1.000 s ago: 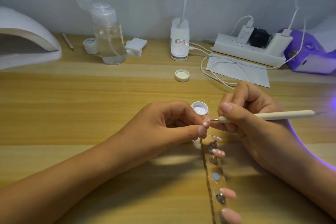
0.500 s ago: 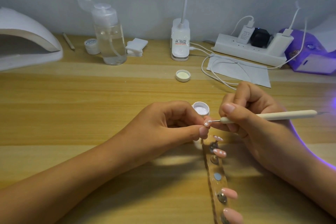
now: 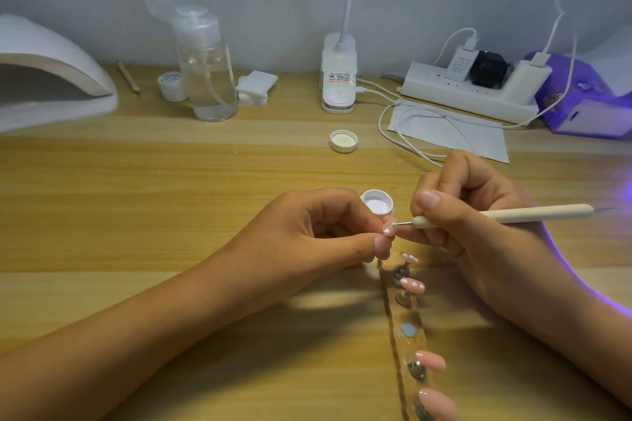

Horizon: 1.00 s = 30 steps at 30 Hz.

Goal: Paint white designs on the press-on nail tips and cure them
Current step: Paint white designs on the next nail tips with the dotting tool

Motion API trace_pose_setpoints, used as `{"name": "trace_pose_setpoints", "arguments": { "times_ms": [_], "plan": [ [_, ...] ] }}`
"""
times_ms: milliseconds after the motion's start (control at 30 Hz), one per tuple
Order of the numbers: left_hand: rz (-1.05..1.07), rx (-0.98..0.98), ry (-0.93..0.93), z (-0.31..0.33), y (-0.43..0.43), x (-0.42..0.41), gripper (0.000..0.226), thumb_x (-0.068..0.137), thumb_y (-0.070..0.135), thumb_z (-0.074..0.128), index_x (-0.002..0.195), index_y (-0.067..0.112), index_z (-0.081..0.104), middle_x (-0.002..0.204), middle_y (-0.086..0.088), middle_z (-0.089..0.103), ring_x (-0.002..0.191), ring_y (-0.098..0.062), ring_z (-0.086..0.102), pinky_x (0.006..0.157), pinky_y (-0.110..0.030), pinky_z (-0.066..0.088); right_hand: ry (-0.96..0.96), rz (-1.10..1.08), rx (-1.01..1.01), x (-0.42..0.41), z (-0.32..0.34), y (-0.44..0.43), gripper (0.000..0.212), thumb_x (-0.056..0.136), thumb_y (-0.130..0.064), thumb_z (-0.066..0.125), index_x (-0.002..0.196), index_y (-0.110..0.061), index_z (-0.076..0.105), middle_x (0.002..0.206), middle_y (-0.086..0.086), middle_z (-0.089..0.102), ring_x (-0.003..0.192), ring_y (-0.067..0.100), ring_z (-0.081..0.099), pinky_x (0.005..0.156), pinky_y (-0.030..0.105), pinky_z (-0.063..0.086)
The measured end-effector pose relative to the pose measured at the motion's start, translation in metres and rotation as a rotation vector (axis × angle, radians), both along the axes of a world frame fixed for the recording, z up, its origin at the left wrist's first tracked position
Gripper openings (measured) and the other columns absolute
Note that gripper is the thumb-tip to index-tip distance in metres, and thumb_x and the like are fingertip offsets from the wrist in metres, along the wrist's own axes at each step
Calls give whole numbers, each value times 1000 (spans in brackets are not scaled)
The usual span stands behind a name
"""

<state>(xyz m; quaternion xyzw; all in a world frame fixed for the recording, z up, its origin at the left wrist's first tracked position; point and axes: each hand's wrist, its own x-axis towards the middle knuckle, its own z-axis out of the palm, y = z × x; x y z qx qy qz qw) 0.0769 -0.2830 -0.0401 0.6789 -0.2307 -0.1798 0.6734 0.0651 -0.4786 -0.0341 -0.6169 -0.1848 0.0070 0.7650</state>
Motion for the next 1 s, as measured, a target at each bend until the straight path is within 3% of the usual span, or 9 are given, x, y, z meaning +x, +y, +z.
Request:
{"name": "trace_pose_setpoints", "arguments": {
  "times_ms": [267,567,633,733,833,933,1000],
  "plan": [
    [-2,0,1,0,0,0,9,78,11,72,77,20,73,81,1,74,76,-9,66,75,-21,54,-4,-13,-2,-1,0,0,19,76,-16,65,63,-19,51,60,0,52,56,6,52,59,19,52],
    [-1,-10,2,0,0,0,3,75,20,74,78,20,73,80,3,74,75,-8,65,72,-19,52,47,-7,31,-1,2,1,21,74,-19,71,63,-20,54,61,-4,55,58,5,59,64,25,56],
    [-3,1,-6,0,1,0,4,78,17,75,79,20,74,80,3,74,75,-8,65,72,-19,53,61,11,36,0,2,0,30,70,-30,82,64,-20,54,61,-2,52,58,6,59,65,25,56],
    [0,16,-11,0,0,0,6,78,15,74,79,21,74,79,5,74,73,-5,64,69,-17,51,41,24,10,1,2,-1,36,71,-50,77,69,-22,55,61,-4,50,56,7,56,70,28,56],
    [2,12,3,-1,0,0,4,77,17,74,81,18,75,80,4,74,75,-6,65,73,-20,53,-65,-83,-28,4,2,-4,28,77,-51,72,77,-26,59,62,-8,51,56,5,51,81,34,55],
    [1,31,-9,-2,0,0,8,79,20,74,85,16,74,83,-1,75,78,-9,66,78,-25,54,-97,-218,-76,9,0,-10,22,73,-47,76,82,-29,66,73,-8,61,76,9,61,93,39,51],
    [2,39,-13,-1,0,0,9,79,22,73,86,16,73,84,-1,75,79,-8,66,79,-27,54,-108,-271,-154,12,-1,-13,18,75,-40,75,89,-29,71,90,-5,70,93,15,63,92,30,49]
  ]
}}
